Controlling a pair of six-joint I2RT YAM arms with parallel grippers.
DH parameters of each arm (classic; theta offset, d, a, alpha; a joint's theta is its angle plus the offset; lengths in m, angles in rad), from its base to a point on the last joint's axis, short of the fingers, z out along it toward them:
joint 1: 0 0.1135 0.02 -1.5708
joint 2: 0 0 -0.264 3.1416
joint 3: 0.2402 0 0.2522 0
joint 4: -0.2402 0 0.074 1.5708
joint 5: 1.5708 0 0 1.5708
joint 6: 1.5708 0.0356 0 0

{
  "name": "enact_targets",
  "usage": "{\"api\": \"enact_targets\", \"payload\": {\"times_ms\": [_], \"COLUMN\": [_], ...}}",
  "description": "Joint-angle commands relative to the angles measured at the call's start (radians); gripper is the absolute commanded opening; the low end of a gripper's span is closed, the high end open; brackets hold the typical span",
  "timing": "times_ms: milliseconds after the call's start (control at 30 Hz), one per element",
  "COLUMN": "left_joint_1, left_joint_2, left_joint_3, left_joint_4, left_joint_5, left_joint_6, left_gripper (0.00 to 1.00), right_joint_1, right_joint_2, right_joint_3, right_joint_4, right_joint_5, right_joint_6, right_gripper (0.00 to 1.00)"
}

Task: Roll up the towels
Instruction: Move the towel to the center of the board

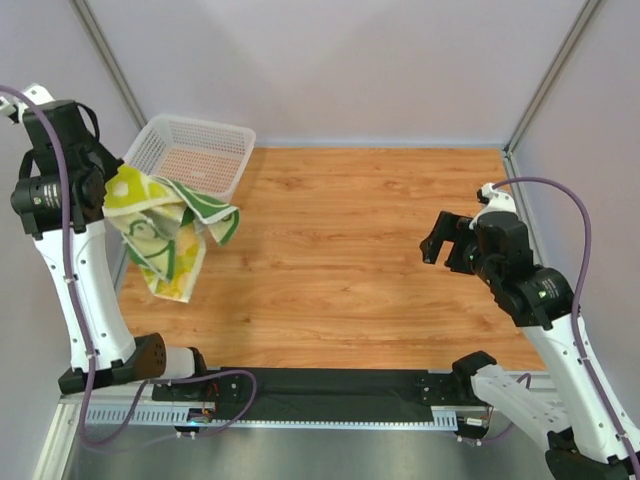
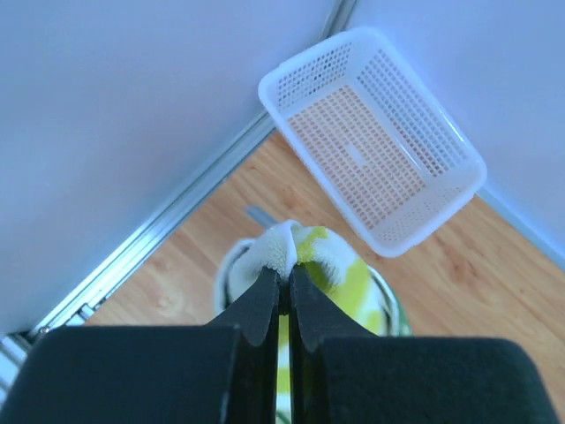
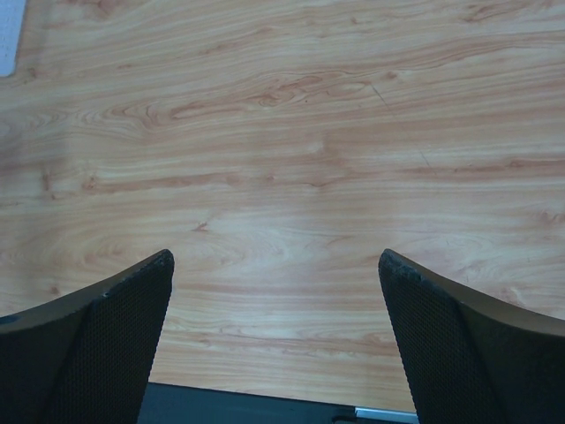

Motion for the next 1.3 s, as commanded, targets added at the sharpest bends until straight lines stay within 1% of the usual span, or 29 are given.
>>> {"api": "enact_targets", "payload": {"times_ms": [0, 33, 67, 100, 133, 167, 200, 233, 267, 300, 333, 367, 467, 567, 600, 633, 667, 700, 733, 767, 833, 900, 933, 967, 1033, 1133, 1167, 1233, 1267], "left_joint_1": [0.023, 0.023, 0.022, 0.017, 0.010, -0.009, -0.070, -0.093, -0.099, -0.039, 0.009, 0.032, 0.029, 0.029, 0.026, 0.025, 0.025, 0.043, 0.046, 0.046, 0.045, 0.045, 0.045, 0.045, 0.033, -0.114, -0.224, -0.318, -0.402], "left_joint_2": [-0.063, -0.081, -0.072, -0.052, -0.002, 0.009, -0.002, -0.076, -0.130, -0.167, -0.184, -0.178, -0.166, -0.095, -0.085, -0.124, -0.162, -0.190, -0.209, -0.219, -0.273, -0.263, -0.215, -0.195, -0.167, -0.164, -0.166, -0.152, -0.143], "left_joint_3": [-0.140, -0.204, -0.257, -0.313, -0.312, -0.292, -0.275, -0.296, -0.389, -0.400, -0.376, -0.277, -0.197, -0.107, -0.009, -0.012, -0.093, -0.098, -0.071, -0.045, -0.100, -0.103, -0.054, -0.057, -0.116, -0.173, -0.210, -0.245, -0.273], "left_joint_4": [0.021, 0.060, 0.082, 0.071, 0.044, 0.016, 0.036, 0.083, 0.156, 0.213, 0.197, 0.179, 0.204, 0.134, 0.082, 0.115, 0.175, 0.235, 0.235, 0.254, 0.396, 0.386, 0.354, 0.337, 0.349, 0.356, 0.366, 0.375, 0.373], "left_joint_5": [0.118, 0.197, 0.341, 0.408, 0.445, 0.419, 0.361, 0.303, 0.239, 0.259, 0.317, 0.379, 0.414, 0.357, 0.349, 0.297, 0.231, 0.223, 0.229, 0.287, 0.316, 0.330, 0.404, 0.464, 0.587, 0.556, 0.496, 0.459, 0.438], "left_joint_6": [-0.032, -0.055, -0.065, -0.076, -0.079, -0.073, -0.064, -0.058, -0.064, -0.096, -0.137, -0.148, -0.124, -0.102, -0.077, -0.064, -0.061, -0.075, -0.073, -0.063, -0.049, -0.053, -0.065, -0.073, -0.116, -0.104, -0.083, -0.078, -0.076], "left_gripper": [0.00, 0.00, 0.00, 0.00, 0.00, 0.00, 0.00, 0.00, 0.00, 0.00, 0.00, 0.00, 0.00, 0.00, 0.00, 0.00, 0.00, 0.00, 0.00, 0.00, 0.00, 0.00, 0.00, 0.00, 0.00, 0.00, 0.00, 0.00, 0.00], "right_joint_1": [0.006, 0.006, 0.006, 0.006, 0.006, 0.005, 0.006, 0.006, 0.006, 0.005, 0.006, 0.005, 0.006, 0.006, 0.006, 0.006, 0.006, 0.006, 0.006, 0.006, 0.006, 0.006, 0.005, 0.006, 0.006, 0.005, 0.005, 0.002, 0.000], "right_joint_2": [0.021, 0.032, 0.043, 0.067, 0.078, 0.090, 0.101, 0.104, 0.104, 0.101, 0.101, 0.100, 0.107, 0.126, 0.130, 0.133, 0.130, 0.127, 0.124, 0.123, 0.120, 0.126, 0.130, 0.133, 0.141, 0.149, 0.150, 0.150, 0.149], "right_joint_3": [0.013, 0.007, 0.007, 0.008, 0.015, 0.021, 0.024, 0.027, 0.024, 0.022, 0.021, 0.016, 0.004, -0.001, 0.005, 0.008, 0.007, 0.002, 0.001, -0.001, -0.002, -0.001, 0.001, 0.002, 0.011, 0.027, 0.042, 0.061, 0.076], "right_joint_4": [0.018, 0.021, 0.023, 0.023, 0.020, 0.008, 0.002, -0.004, -0.012, -0.014, -0.015, -0.012, -0.002, 0.009, 0.005, -0.006, -0.008, -0.008, -0.008, -0.006, -0.006, -0.006, -0.003, -0.003, -0.015, -0.037, -0.044, -0.069, -0.075], "right_joint_5": [-0.057, -0.067, -0.084, -0.093, -0.098, -0.104, -0.101, -0.097, -0.080, -0.071, -0.063, -0.055, -0.064, -0.081, -0.080, -0.075, -0.065, -0.058, -0.052, -0.037, -0.028, -0.034, -0.038, -0.032, 0.003, 0.063, 0.108, 0.153, 0.184], "right_joint_6": [-0.009, -0.007, -0.006, -0.007, -0.007, -0.012, -0.018, -0.022, -0.028, -0.035, -0.035, -0.038, -0.030, -0.021, -0.021, -0.022, -0.024, -0.028, -0.033, -0.036, -0.038, -0.033, -0.033, -0.029, -0.029, -0.029, -0.032, -0.030, -0.030], "right_gripper": [1.00, 1.00, 1.00, 1.00, 1.00, 1.00, 1.00, 1.00, 1.00, 1.00, 1.00, 1.00, 1.00, 1.00, 1.00, 1.00, 1.00, 1.00, 1.00, 1.00, 1.00, 1.00, 1.00, 1.00, 1.00, 1.00, 1.00, 1.00, 1.00]}}
